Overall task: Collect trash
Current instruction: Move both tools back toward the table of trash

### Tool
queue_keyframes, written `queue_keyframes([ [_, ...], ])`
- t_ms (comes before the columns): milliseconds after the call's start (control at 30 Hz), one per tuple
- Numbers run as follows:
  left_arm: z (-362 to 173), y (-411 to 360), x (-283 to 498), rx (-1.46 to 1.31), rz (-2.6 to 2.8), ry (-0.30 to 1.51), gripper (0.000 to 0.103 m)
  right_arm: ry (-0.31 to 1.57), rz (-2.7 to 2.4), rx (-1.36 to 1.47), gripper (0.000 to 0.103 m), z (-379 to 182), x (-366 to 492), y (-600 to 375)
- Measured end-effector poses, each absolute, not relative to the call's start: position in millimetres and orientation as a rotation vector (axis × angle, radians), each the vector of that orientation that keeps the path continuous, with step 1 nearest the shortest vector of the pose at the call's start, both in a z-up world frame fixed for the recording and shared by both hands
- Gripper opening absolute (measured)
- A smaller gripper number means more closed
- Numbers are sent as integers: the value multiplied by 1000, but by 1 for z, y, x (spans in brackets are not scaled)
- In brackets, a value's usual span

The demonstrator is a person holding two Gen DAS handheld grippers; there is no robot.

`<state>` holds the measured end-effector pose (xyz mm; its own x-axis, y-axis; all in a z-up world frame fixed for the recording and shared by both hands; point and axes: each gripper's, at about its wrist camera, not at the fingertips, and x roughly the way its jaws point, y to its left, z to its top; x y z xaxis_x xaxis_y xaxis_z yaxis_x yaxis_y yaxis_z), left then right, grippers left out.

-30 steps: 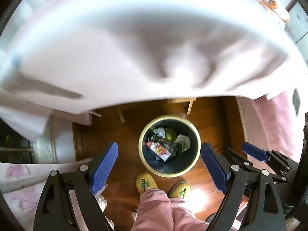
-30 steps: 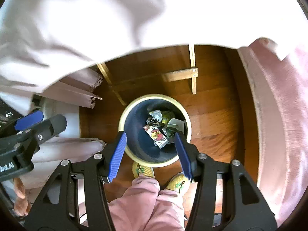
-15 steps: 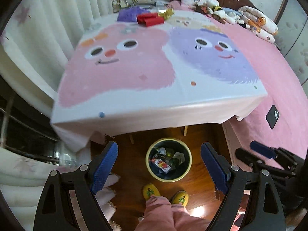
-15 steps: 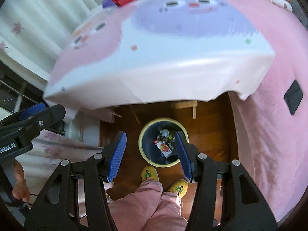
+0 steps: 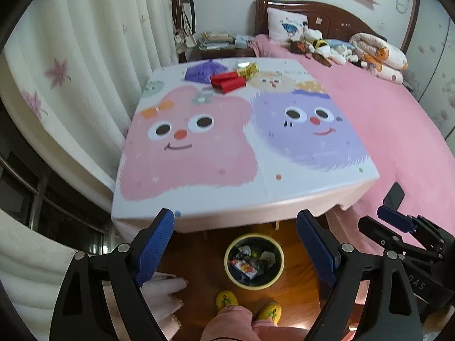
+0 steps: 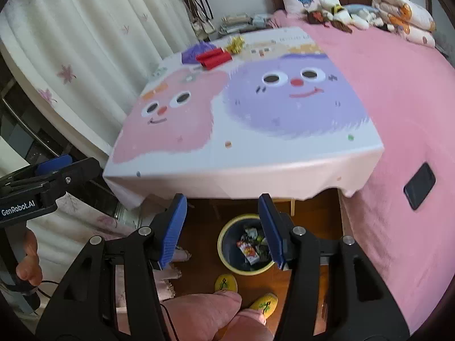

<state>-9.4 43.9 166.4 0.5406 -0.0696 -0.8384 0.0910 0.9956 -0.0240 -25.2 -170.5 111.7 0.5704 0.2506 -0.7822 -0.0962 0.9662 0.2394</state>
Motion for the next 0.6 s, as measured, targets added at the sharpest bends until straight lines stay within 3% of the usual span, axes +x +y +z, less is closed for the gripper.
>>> queue_keyframes([
  [333,206,63,65,61,-38,937,89,847,204,169,52,170,32,-164],
  [600,212,97,211,121,-70,911,89,845,187,194,56,190,147,-141],
])
